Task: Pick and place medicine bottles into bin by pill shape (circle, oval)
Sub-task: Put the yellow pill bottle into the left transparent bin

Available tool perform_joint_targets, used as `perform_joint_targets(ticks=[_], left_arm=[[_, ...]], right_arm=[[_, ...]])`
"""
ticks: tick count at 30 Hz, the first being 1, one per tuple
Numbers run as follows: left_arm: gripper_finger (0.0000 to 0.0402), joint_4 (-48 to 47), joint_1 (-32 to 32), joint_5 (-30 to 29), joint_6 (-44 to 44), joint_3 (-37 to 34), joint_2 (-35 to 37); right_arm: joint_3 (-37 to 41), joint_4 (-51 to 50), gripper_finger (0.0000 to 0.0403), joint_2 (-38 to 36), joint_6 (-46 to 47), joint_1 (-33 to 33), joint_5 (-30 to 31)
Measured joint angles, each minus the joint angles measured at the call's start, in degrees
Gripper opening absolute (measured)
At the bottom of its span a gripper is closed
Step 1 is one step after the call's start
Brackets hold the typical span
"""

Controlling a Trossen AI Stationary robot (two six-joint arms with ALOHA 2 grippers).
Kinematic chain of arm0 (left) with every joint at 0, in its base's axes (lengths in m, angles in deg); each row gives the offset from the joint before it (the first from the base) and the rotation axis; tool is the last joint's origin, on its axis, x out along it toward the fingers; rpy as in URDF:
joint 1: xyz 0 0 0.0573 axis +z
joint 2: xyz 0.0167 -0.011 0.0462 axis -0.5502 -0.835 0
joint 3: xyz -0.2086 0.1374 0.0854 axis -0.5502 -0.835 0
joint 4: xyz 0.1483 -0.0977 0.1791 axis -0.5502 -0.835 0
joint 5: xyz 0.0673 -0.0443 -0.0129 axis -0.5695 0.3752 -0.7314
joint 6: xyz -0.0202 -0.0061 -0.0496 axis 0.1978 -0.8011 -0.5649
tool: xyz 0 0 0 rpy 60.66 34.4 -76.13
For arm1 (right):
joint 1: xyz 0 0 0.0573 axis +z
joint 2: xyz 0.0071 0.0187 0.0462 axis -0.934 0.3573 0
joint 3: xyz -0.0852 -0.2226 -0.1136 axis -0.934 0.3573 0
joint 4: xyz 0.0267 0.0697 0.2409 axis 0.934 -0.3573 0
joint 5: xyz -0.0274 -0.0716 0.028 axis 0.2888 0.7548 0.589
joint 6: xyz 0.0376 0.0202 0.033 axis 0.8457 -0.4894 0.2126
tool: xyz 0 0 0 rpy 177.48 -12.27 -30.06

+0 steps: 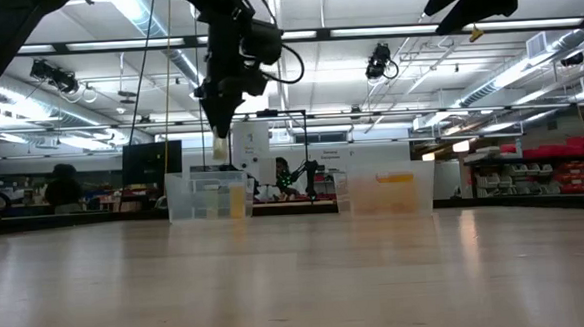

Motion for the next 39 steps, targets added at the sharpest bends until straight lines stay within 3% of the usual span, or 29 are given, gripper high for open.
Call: perform_joint_targets(ticks=[7,11,19,39], left_arm=[[0.0130,0.1,2.0,2.0,-2.9,-1.4,-0.3],[0.0135,0.0,1.9,2.8,-1.6,-6.3,-0.3],[0.0135,9.7,2.9,2.8,2.1,-17.0,-0.3],[0.0141,18.9,4.5,5.7,2.0,-24.0,-0.1]], right_arm=[[0.0,0.0,0.0277,0.0,0.6,0.0,0.0],[0.0,0.0,0.0277,0.0,0.6,0.0,0.0],[0.0,0.0,0.0277,0.0,0.3,0.0,0.0],[0.0,0.0,0.0277,0.0,0.2,0.0,0.1]])
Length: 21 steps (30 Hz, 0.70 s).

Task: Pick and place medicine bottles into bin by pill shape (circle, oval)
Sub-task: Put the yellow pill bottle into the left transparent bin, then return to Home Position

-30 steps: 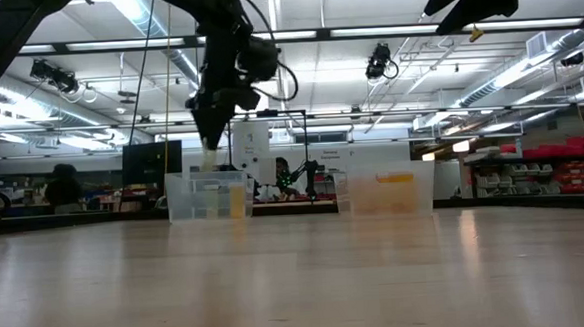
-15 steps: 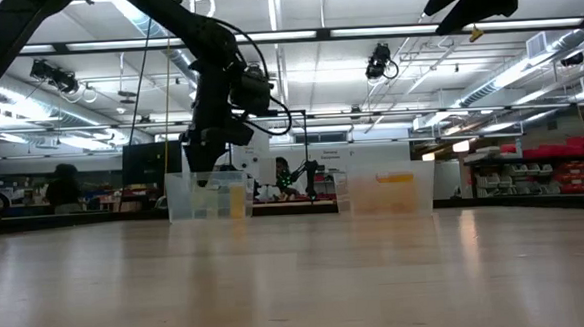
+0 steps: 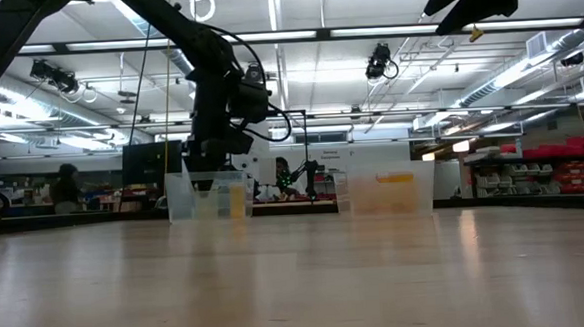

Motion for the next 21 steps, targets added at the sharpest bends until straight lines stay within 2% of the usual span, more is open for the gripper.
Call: perform_joint_targets(ticks=[12,21], left_arm=[[0.0224,0.4,0.0,-0.2,1.0,-0.2,0.3],[0.0253,2.1,0.0,-1.3,2.5,0.5,5.2]], right_arm=[[0.0,0.0,0.0277,0.0,-0.1,0.0,0.2],[0.0,0.0,0.0277,0.0,-1.7,0.0,0.3]])
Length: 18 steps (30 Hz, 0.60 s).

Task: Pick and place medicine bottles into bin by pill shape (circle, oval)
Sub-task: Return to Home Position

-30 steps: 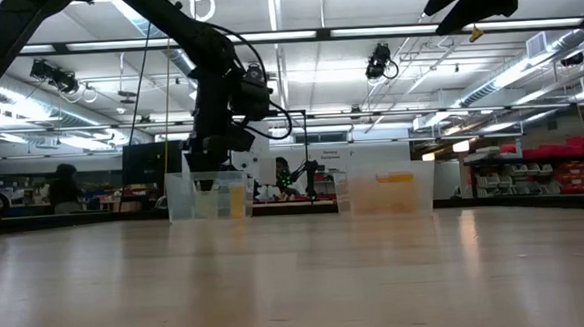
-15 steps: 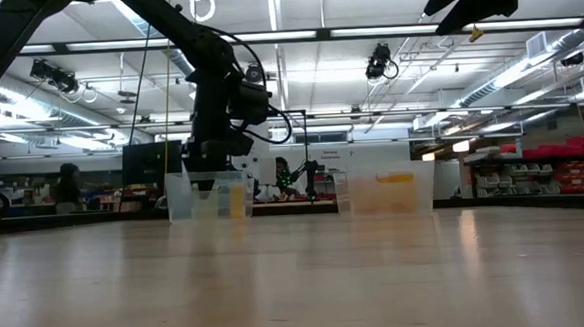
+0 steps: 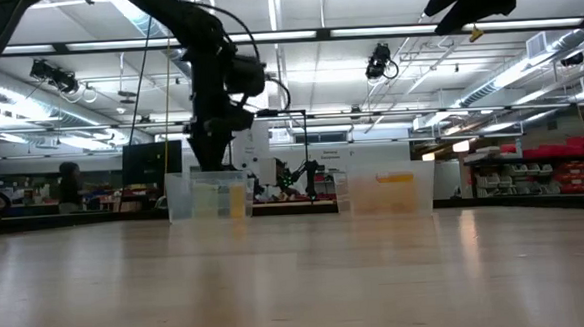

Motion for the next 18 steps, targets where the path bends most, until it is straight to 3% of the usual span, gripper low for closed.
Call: perform_joint_targets(ticks=[8,18], left_arm=[[0.0240,4.0,-3.9,0.9,0.1,1.1,9.5],[0.0202,8.7,-20.2,3.2,1.6,1.1,20.0]], right_arm=[[0.0,-0.1,0.0265,-4.6,-6.5,0.2,-1.4],[3.6,2.6,0.0203,-15.1,-13.1,8.6,0.9]])
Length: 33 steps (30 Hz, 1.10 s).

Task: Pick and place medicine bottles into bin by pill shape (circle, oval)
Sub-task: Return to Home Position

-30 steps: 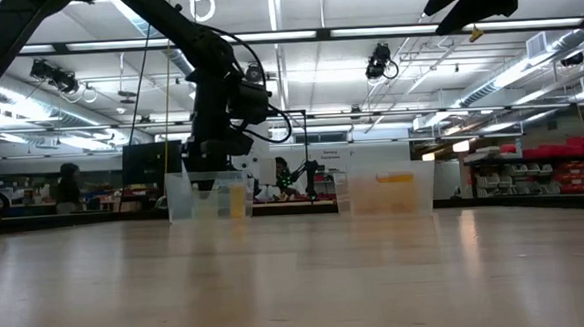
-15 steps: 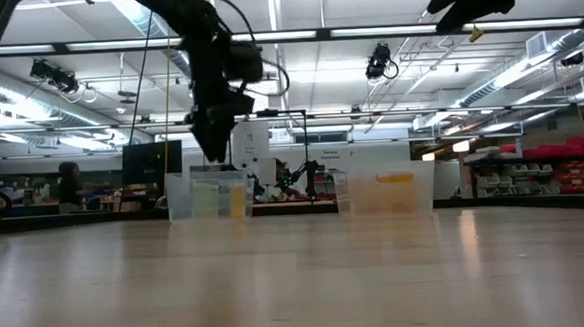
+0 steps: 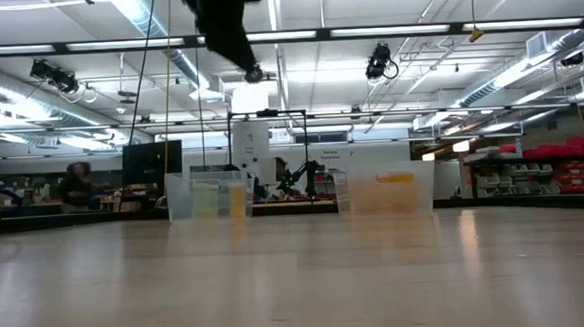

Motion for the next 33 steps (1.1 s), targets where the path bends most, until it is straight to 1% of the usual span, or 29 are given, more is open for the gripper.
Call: perform_joint_targets(ticks=[2,8,11,16,17,20,22,23,26,29,33], left_arm=[[0.0193,1.4,-3.6,0.6,0.4,0.0,1.0],[0.0162,9.6,-11.6,7.3,2.7,0.0,1.8],[0.0143,13.2,-14.3,9.3,4.2,0.1,1.0],[0.0110,14.1,-16.5,10.3,4.9,-0.2,-0.3],[0.0103,14.9,-16.8,10.3,5.0,-1.4,-0.3],[0.0083,22.1,-17.1,10.5,5.9,-7.7,0.3],[0.0069,24.7,-16.9,10.5,5.9,-12.8,1.4],[0.0063,28.0,-16.8,10.5,5.9,-15.1,1.8],[0.0044,32.1,-16.3,11.2,5.3,-22.2,4.6],[0.0027,37.1,-15.5,11.9,4.2,-28.2,8.7],[0.0009,44.4,-15.1,12.0,2.9,-35.1,15.7]], right_arm=[[3.0,1.9,0.0191,-2.2,-1.1,1.5,0.3],[13.5,10.5,0.0153,-11.8,-5.7,3.9,0.5],[18.8,15.7,0.0132,-17.6,-8.6,3.9,-0.6],[25.8,21.4,0.0095,-25.4,-11.2,3.7,-4.7],[26.9,22.7,0.0087,-26.4,-11.8,3.7,-5.4],[30.4,27.3,0.0065,-28.9,-15.0,3.7,-6.8],[32.9,32.8,0.0050,-29.8,-18.1,3.7,-8.4],[34.2,35.5,0.0043,-30.1,-19.9,3.7,-9.8],[38.3,47.0,0.0024,-30.2,-25.7,3.3,-14.5],[41.7,52.7,0.0011,-30.0,-29.2,0.6,-17.8],[44.3,54.5,0.0008,-30.4,-28.9,-6.0,-20.4]])
